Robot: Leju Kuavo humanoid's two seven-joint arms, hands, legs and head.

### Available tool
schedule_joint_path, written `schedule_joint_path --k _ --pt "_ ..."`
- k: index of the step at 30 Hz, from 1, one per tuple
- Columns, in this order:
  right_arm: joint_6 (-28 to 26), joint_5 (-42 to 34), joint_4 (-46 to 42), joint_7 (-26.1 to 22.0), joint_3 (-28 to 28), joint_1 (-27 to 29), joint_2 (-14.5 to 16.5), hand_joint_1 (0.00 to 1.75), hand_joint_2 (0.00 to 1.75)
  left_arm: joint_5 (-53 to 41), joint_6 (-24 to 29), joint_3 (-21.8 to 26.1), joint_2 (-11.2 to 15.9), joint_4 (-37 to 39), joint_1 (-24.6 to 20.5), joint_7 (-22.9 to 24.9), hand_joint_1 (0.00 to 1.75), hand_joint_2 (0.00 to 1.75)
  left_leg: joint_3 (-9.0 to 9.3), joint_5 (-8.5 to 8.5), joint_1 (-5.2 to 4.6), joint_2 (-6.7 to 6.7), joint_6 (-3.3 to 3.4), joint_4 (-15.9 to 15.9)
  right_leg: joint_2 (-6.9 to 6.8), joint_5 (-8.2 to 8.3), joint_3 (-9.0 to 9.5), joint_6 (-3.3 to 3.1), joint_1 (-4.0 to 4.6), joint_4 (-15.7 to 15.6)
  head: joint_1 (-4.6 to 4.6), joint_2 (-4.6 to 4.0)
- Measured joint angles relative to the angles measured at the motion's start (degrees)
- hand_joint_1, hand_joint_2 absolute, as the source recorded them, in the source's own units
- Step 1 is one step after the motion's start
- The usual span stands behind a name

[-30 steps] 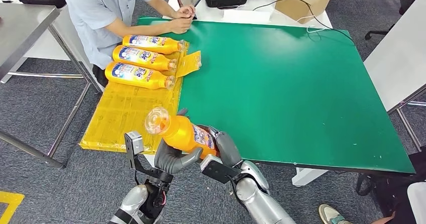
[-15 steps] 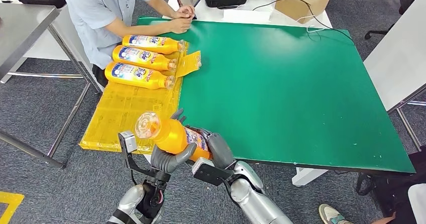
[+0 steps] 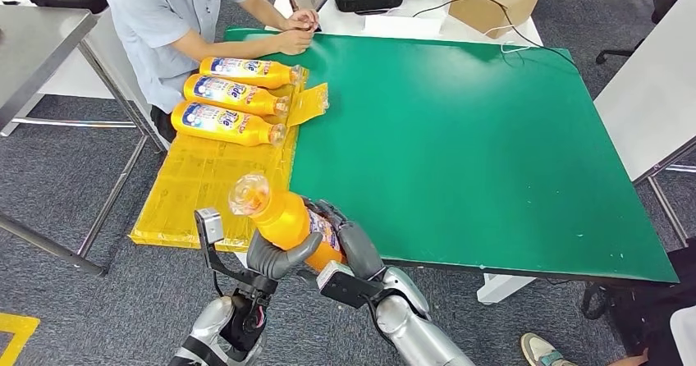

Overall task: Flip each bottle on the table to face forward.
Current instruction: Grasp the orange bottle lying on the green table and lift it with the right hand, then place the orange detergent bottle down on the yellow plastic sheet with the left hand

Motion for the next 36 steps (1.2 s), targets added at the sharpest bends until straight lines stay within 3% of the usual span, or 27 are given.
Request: schedule_joint_path --k 4,7,17,21,23,27,28,29,30,31,32,33,36 --pt "-1.0 -1.5 -1.2 -2.0 -0.3 1.5 -0.3 0.00 0.00 -0.2 1.3 0.7 0.4 0.1 -0.6 -0.7 1.75 1.75 0.00 0.00 0.00 -0.01 0.00 0.0 0.00 0.00 0.00 0.00 0.00 0.0 0.01 0.00" --pt "-2.4 -2.3 -2.7 -3.8 -1.0 3.6 -0.7 0.00 0.00 -3.0 5.6 2.2 1.0 0.4 -1.5 -2.2 1.75 1.75 0.00 -0.01 0.00 0.01 -0.01 0.0 0.00 0.00 -0.01 0.00 0.01 0.0 0.02 0.00" --pt "-8.1 -2.8 -11.3 -4.8 -5.8 13.7 -2.9 0.00 0.00 -30.3 33.4 10.8 5.5 3.4 -4.9 -10.3 1.75 1.75 0.00 0.00 0.02 0.01 -0.01 0.0 0.00 -0.01 -0.03 -0.02 0.04 0.0 0.01 0.00" --pt "-8.4 -4.5 -13.5 -4.4 -7.7 15.9 -3.2 0.00 0.00 -52.7 44.6 14.0 6.9 6.3 -6.7 -10.0 1.75 1.75 -0.01 0.00 0.02 -0.01 -0.01 0.0 -0.01 -0.02 -0.02 -0.03 0.03 0.0 0.02 0.00" --pt "-8.0 -5.2 -14.1 -4.3 -8.4 16.4 -3.2 0.00 0.00 -63.4 46.1 15.3 7.3 9.4 -8.7 -8.1 1.75 1.75 0.00 0.01 0.02 -0.02 0.00 0.0 -0.01 -0.01 -0.01 -0.03 0.01 0.0 0.02 0.00" --pt "-6.5 -5.5 -14.2 -3.9 -8.8 16.4 -2.7 0.00 0.00 -75.1 46.0 15.7 8.0 19.5 -14.4 -2.7 1.75 1.75 0.01 0.07 0.01 0.01 0.02 0.0 -0.01 0.05 0.00 -0.04 0.01 0.0 0.02 0.00" --pt "-6.1 -5.5 -14.1 -3.9 -8.9 16.3 -2.5 0.00 0.00 -76.8 45.8 15.7 8.1 22.3 -15.8 -1.6 1.60 1.75 0.01 0.09 0.01 0.01 0.02 0.0 0.00 0.08 -0.01 -0.07 0.02 0.0 0.02 0.00" --pt "-5.8 -5.5 -14.0 -3.9 -8.9 16.2 -2.3 0.00 0.00 -77.9 45.7 15.6 8.2 24.8 -17.0 -0.8 1.33 1.75 0.01 0.10 0.02 0.02 0.02 0.0 0.00 0.10 -0.01 -0.10 0.02 0.0 0.02 0.00" --pt "-5.6 -5.5 -14.0 -3.9 -8.9 16.1 -2.2 0.00 0.00 -78.8 45.7 15.6 8.3 26.9 -18.0 -0.2 1.28 1.75 0.01 0.11 0.02 0.03 0.02 0.0 0.00 0.12 -0.02 -0.12 0.03 0.0 0.02 0.00" --pt "-5.3 -5.5 -13.9 -3.9 -8.9 16.0 -2.0 0.00 0.00 -79.9 45.7 15.4 8.3 28.9 -18.9 0.5 1.28 1.75 0.01 0.11 0.02 0.03 0.02 0.0 0.00 0.13 -0.03 -0.14 0.03 0.0 0.02 0.00" --pt "-4.7 -5.6 -13.8 -3.9 -8.9 15.8 -1.9 0.00 0.00 -81.6 45.5 15.1 8.4 31.0 -19.9 1.6 1.43 1.75 0.01 0.11 0.02 0.03 0.02 0.0 0.00 0.13 -0.03 -0.14 0.03 0.0 0.02 0.00" --pt "-4.0 -5.8 -13.7 -3.9 -8.9 15.7 -1.7 0.00 0.00 -83.6 44.8 14.7 8.4 33.3 -20.9 3.0 1.70 1.75 0.00 0.11 0.02 0.02 0.02 0.0 -0.01 0.13 -0.03 -0.14 0.03 0.0 0.02 0.00" --pt "-2.1 -6.5 -12.8 -4.0 -8.9 15.1 -1.1 0.00 0.00 -87.9 40.8 13.3 8.5 40.1 -23.4 6.5 1.75 1.75 0.00 0.11 0.02 0.03 0.02 0.0 0.00 0.12 -0.03 -0.14 0.03 0.0 0.02 0.00"
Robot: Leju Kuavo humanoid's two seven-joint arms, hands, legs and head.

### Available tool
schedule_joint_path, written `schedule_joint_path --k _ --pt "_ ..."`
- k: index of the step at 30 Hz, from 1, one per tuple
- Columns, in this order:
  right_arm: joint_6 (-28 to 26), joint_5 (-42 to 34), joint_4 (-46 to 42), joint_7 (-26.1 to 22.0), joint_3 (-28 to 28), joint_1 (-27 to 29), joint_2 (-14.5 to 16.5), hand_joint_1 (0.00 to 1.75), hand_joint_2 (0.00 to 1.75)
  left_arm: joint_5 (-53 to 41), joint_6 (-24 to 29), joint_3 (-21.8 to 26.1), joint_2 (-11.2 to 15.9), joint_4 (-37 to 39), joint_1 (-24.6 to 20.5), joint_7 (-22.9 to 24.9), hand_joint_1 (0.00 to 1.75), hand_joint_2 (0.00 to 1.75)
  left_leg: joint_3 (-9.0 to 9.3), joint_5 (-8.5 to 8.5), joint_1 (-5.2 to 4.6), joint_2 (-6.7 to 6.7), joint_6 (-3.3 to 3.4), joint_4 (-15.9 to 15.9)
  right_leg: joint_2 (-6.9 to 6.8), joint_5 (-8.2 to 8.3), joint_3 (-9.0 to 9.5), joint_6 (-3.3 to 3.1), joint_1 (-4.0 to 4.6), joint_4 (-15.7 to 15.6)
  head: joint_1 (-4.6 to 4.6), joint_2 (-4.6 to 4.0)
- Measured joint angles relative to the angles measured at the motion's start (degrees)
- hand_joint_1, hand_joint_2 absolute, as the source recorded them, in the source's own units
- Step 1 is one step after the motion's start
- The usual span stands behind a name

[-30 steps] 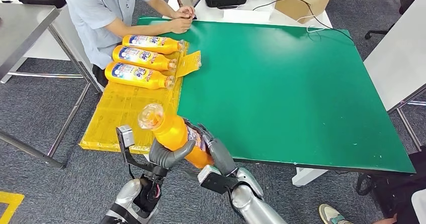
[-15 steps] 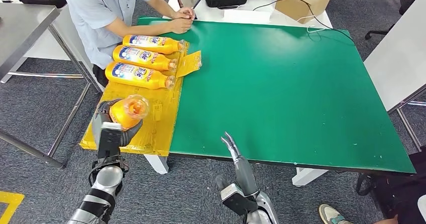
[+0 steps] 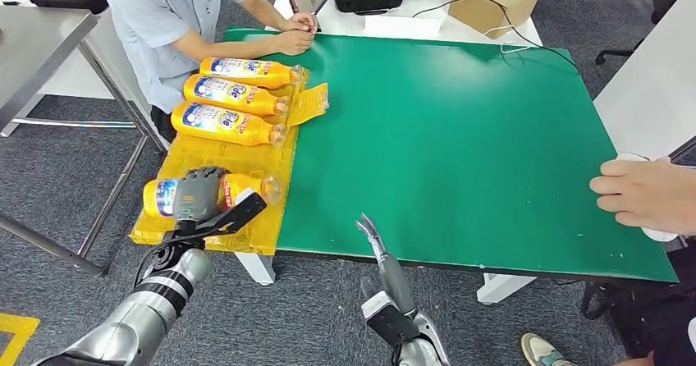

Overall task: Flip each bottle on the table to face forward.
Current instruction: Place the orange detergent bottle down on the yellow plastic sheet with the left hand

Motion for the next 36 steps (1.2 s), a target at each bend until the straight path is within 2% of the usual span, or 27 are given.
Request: schedule_joint_path --k 4,5,8,9,15,20,24,28,33,36 --pt "0.6 -0.3 1.5 0.0 0.0 -0.4 0.6 0.00 0.00 -0.5 -3.1 -1.0 -0.4 6.0 -2.5 2.3 1.71 0.00 0.03 -0.02 -0.01 -0.04 -0.01 0.0 -0.01 -0.03 0.06 0.00 -0.01 0.0 -0.01 0.00" --pt "0.6 -0.5 2.0 -0.1 0.0 -0.5 0.8 0.00 0.00 -0.1 -3.6 -1.1 -0.5 7.1 -3.2 2.8 1.49 0.00 0.06 -0.04 -0.01 -0.05 -0.02 0.0 -0.01 -0.03 0.10 0.00 -0.01 0.0 0.00 0.00" --pt "0.1 -1.3 3.1 -0.3 0.0 -0.6 1.0 0.00 0.00 2.9 -4.9 -0.6 -0.8 9.6 -4.9 3.6 0.21 0.00 0.24 -0.11 -0.01 -0.01 -0.08 0.0 0.00 -0.03 0.24 -0.01 -0.01 0.0 -0.02 0.00" --pt "-0.1 -1.8 3.5 -0.2 0.0 -0.6 1.1 0.00 0.00 4.3 -5.6 -0.1 -0.9 10.2 -5.3 3.6 0.00 0.00 0.32 -0.12 -0.01 -0.01 -0.09 0.0 0.00 -0.04 0.31 -0.01 -0.01 0.0 -0.02 0.00" --pt "-1.0 -3.2 5.0 0.4 -0.6 -0.7 1.5 0.00 0.00 10.6 -12.5 3.5 -1.7 12.3 -6.9 2.0 0.00 0.00 0.69 -0.12 -0.01 -0.02 -0.10 0.0 0.00 -0.08 0.66 0.00 0.00 0.0 -0.03 0.00" --pt "-1.5 -3.3 6.1 0.3 -0.9 -1.0 1.6 0.00 0.00 12.6 -15.6 5.4 -2.9 12.4 -6.9 -1.3 0.00 0.00 0.72 -0.09 -0.01 -0.22 -0.08 0.0 -0.05 -0.15 0.80 0.07 -0.02 0.0 0.00 0.00" --pt "-2.0 -3.8 6.7 -0.5 -1.1 -1.1 1.8 0.00 0.00 14.2 -21.9 5.7 -3.9 11.9 -6.9 -6.8 0.00 1.75 0.73 -0.06 -0.03 -0.42 -0.04 0.0 -0.23 -0.16 0.87 0.10 -0.06 0.0 -0.01 0.00" --pt "-2.1 -4.0 7.3 -0.9 -1.3 -1.4 1.8 0.00 0.00 15.0 -26.7 4.5 -4.9 10.1 -6.4 -9.0 0.00 1.75 0.73 -0.06 -0.05 -0.43 -0.03 0.0 -0.25 -0.15 0.89 0.11 -0.07 0.0 0.00 0.00" --pt "-2.2 -4.0 7.9 -0.9 -1.5 -1.5 1.8 0.00 0.00 15.5 -27.5 2.9 -5.3 8.4 -5.7 -9.4 0.00 1.75 0.73 -0.06 -0.05 -0.47 -0.03 0.0 -0.28 -0.16 0.87 0.12 -0.07 0.0 -0.01 0.00" --pt "-2.7 -4.0 8.2 -1.0 -1.6 -1.6 1.8 0.00 0.00 18.6 -28.2 1.6 -5.4 6.4 -4.4 -12.3 0.00 1.75 0.71 -0.06 -0.04 -0.46 -0.03 0.0 -0.28 -0.16 0.84 0.12 -0.07 0.0 -0.02 0.00"
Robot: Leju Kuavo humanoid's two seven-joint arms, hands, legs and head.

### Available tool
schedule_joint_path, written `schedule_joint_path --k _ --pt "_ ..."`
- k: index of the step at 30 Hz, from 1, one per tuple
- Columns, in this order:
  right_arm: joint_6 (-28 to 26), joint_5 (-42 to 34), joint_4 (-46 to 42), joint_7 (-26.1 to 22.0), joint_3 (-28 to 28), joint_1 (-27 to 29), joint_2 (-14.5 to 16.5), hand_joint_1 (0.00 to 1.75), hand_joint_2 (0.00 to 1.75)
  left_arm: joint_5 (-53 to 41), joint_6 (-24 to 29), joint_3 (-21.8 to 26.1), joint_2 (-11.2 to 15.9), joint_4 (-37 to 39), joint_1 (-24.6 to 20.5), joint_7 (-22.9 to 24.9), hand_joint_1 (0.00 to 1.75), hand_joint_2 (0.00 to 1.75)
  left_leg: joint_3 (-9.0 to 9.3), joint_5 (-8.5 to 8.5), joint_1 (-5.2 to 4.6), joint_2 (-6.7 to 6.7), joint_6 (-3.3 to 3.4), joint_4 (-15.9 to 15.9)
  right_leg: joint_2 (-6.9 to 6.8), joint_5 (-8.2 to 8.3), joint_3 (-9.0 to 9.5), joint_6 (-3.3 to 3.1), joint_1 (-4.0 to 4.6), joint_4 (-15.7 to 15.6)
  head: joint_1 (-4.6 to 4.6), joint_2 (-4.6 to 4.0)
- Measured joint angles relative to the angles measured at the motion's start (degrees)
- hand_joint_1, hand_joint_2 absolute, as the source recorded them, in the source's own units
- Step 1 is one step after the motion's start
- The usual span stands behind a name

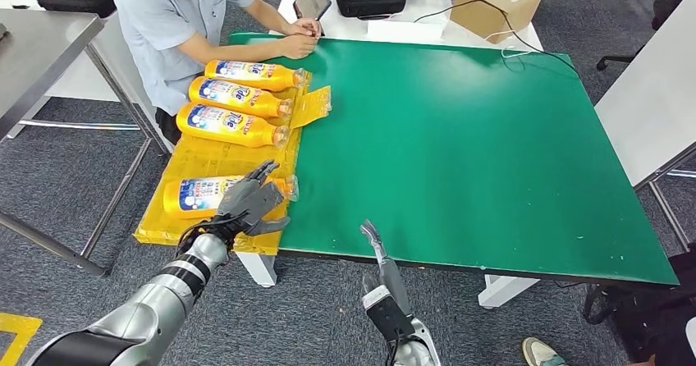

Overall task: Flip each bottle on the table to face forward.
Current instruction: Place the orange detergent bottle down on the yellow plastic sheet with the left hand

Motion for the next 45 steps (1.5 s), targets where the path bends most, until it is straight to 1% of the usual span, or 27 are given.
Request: schedule_joint_path --k 2,4,7,9,10,12,13,15,18,22,24,30,31,34,36,38,40,42,45 --pt "-1.0 0.2 0.1 -0.1 -0.1 0.1 0.0 0.00 0.87 5.8 -0.7 -1.1 -0.4 -3.7 2.4 -3.6 0.00 1.75 -0.07 0.00 0.00 0.02 0.00 0.0 0.01 0.00 -0.08 0.00 -0.01 0.0 0.01 0.00" --pt "-2.2 0.2 0.1 -0.1 -0.1 0.3 -0.1 0.00 1.75 13.7 -0.7 -2.2 -1.0 -9.8 6.0 -7.4 0.00 1.75 -0.19 -0.01 -0.01 0.06 0.01 0.0 0.02 0.00 -0.19 0.00 -0.02 0.0 0.02 0.00" --pt "-3.1 -1.3 -0.4 -0.1 0.3 1.2 -0.4 0.00 1.75 23.6 2.5 -3.7 -1.9 -20.9 11.9 -11.9 0.00 1.75 -0.30 -0.04 -0.03 0.10 0.02 0.0 0.02 0.00 -0.31 0.01 -0.04 0.0 0.01 0.00" --pt "-2.3 -3.8 -1.6 -0.1 0.7 2.2 -0.8 0.00 1.75 28.9 5.8 -4.3 -2.6 -28.0 15.4 -14.1 0.00 1.75 -0.39 -0.06 -0.05 0.09 0.03 0.0 0.02 -0.01 -0.41 0.02 -0.05 0.0 0.00 0.00" --pt "-1.4 -5.5 -2.5 -0.1 0.9 2.7 -1.0 0.00 1.75 31.7 7.2 -4.6 -3.0 -31.3 17.0 -14.5 0.00 1.75 -0.45 -0.07 -0.05 0.08 0.04 0.0 0.02 -0.02 -0.46 0.03 -0.05 0.0 0.00 0.00" --pt "0.2 -8.1 -5.5 -0.1 0.9 4.2 -1.6 0.00 1.75 38.4 8.9 -5.0 -3.8 -37.5 20.3 -12.9 0.00 1.75 -0.51 -0.12 -0.05 0.08 0.06 0.0 0.02 -0.04 -0.52 0.04 -0.05 -0.1 0.00 0.00" --pt "0.1 -8.7 -7.8 -0.1 1.0 5.3 -1.8 0.00 1.75 41.9 9.3 -5.3 -4.2 -40.5 22.2 -11.4 0.00 1.75 -0.52 -0.15 -0.05 0.10 0.07 0.0 0.02 -0.06 -0.53 0.05 -0.05 -0.1 0.01 0.00" --pt "-1.9 -8.8 -12.5 -0.1 1.2 7.4 -2.4 0.00 1.75 47.2 10.0 -6.2 -4.7 -45.2 25.9 -8.8 0.00 1.75 -0.53 -0.19 -0.05 0.13 0.08 0.0 0.03 -0.11 -0.56 0.08 -0.05 -0.1 0.00 0.00" --pt "-4.6 -9.2 -17.1 -0.1 2.5 9.1 -3.1 0.00 1.75 49.1 11.7 -8.1 -4.8 -47.8 29.9 -9.0 0.00 1.75 -0.55 -0.21 -0.05 0.13 0.09 0.0 0.03 -0.14 -0.59 0.11 -0.05 -0.1 0.00 0.00" --pt "-9.2 -8.4 -19.6 -0.1 5.2 10.1 -3.9 0.00 0.00 49.3 14.3 -9.9 -4.7 -49.7 33.4 -10.6 0.00 1.75 -0.55 -0.21 -0.04 0.12 0.09 0.0 0.03 -0.16 -0.59 0.10 -0.05 -0.1 0.00 0.00" --pt "-10.7 -8.7 -19.3 -0.1 6.6 10.0 -4.3 0.00 0.00 49.2 15.3 -10.7 -4.6 -50.2 34.4 -10.7 0.00 1.75 -0.55 -0.21 -0.04 0.11 0.09 0.0 0.03 -0.16 -0.59 0.10 -0.05 -0.1 -0.01 0.00" --pt "-12.4 -9.5 -16.7 -0.1 8.6 9.9 -4.7 0.00 0.00 49.2 16.0 -12.5 -4.6 -50.4 36.3 -10.6 0.00 1.75 -0.55 -0.21 -0.04 0.10 0.09 0.0 0.03 -0.16 -0.57 0.10 -0.05 -0.1 -0.01 0.00" --pt "-13.6 -9.3 -16.4 -0.1 8.7 9.8 -4.7 0.00 0.00 49.3 16.1 -12.7 -4.6 -50.4 36.5 -10.6 0.00 1.75 -0.55 -0.21 -0.05 0.10 0.10 0.0 0.03 -0.16 -0.56 0.11 -0.05 -0.1 0.00 0.00" --pt "-19.5 -8.5 -15.9 0.0 8.8 9.9 -4.5 0.00 0.00 50.3 16.3 -13.3 -4.5 -50.9 37.6 -10.3 0.00 1.75 -0.55 -0.21 -0.05 0.11 0.10 0.0 0.03 -0.16 -0.56 0.11 -0.05 -0.1 0.01 0.00" --pt "-21.2 -8.2 -17.0 0.6 8.8 10.3 -4.1 0.00 0.87 50.5 16.7 -13.9 -4.7 -51.5 38.6 -10.7 0.00 1.75 -0.56 -0.22 -0.05 0.12 0.10 0.0 0.03 -0.16 -0.59 0.11 -0.05 -0.1 0.00 0.00" --pt "-21.1 -7.5 -19.9 1.7 8.5 10.6 -3.5 0.00 1.75 50.2 17.1 -14.2 -5.2 -51.9 39.2 -11.8 0.00 1.75 -0.59 -0.22 -0.04 0.11 0.10 0.0 0.03 -0.17 -0.63 0.11 -0.05 -0.1 -0.01 0.00" --pt "-20.9 -6.1 -23.9 2.7 7.7 10.7 -2.9 0.00 1.75 48.9 17.1 -14.2 -5.7 -52.1 39.0 -13.1 0.00 1.75 -0.59 -0.21 -0.04 0.11 0.10 0.0 0.03 -0.17 -0.65 0.11 -0.05 -0.1 -0.01 0.00" --pt "-19.5 -6.3 -27.9 3.6 5.9 10.7 -2.2 0.00 1.75 47.3 17.1 -14.0 -6.1 -52.2 38.4 -14.0 0.00 1.75 -0.58 -0.20 -0.04 0.10 0.10 0.0 0.03 -0.16 -0.63 0.11 -0.05 -0.1 -0.01 0.00" --pt "-17.1 -6.2 -31.5 4.1 3.1 10.8 -1.8 0.00 1.75 46.6 17.2 -12.5 -6.3 -52.3 37.0 -13.9 0.00 1.75 -0.56 -0.19 -0.04 0.11 0.11 0.0 0.03 -0.14 -0.59 0.12 -0.05 -0.1 0.00 0.00"
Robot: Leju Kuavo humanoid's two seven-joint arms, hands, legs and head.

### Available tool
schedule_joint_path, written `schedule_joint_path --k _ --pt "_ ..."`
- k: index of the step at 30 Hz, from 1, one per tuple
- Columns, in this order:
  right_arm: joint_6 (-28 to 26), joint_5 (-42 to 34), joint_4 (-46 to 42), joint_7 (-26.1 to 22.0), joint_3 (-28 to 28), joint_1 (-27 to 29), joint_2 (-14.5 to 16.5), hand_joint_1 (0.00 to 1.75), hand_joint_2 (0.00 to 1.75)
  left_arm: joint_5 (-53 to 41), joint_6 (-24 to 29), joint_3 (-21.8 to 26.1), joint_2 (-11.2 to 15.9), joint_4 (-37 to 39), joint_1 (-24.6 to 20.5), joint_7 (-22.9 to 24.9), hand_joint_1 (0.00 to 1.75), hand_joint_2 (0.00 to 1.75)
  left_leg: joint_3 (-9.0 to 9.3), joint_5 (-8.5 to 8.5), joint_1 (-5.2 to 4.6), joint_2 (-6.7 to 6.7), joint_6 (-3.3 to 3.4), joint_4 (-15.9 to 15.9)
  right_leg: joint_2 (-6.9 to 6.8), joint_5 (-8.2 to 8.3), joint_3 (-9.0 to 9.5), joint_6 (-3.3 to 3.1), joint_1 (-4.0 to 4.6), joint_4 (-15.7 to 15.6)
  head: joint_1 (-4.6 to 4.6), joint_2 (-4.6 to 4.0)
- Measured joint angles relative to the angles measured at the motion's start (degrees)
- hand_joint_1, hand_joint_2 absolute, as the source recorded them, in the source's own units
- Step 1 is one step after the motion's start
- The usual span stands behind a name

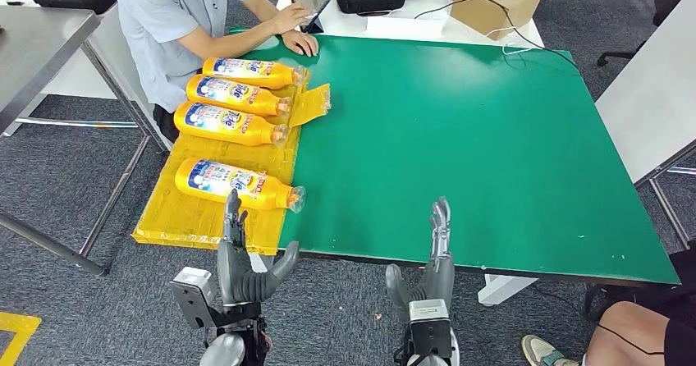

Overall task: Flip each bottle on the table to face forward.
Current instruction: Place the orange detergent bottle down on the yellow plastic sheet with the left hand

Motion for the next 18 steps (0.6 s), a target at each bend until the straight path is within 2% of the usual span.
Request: schedule_joint_path --k 11,18 --pt "1.2 3.3 -1.2 0.5 -5.6 0.2 0.5 0.00 1.75 0.4 2.2 6.9 0.0 -1.1 -1.1 5.2 0.00 1.75 0.00 -0.01 0.00 0.01 0.00 0.0 0.00 0.00 0.01 0.01 0.00 0.0 0.00 0.00" --pt "4.0 3.2 -0.9 2.3 -6.2 -0.3 1.0 0.00 1.75 4.0 1.6 10.3 0.0 -3.5 -0.5 5.0 0.00 1.75 -0.01 -0.01 0.01 0.01 0.00 0.0 0.00 -0.01 0.02 0.00 0.01 0.0 0.01 0.00"
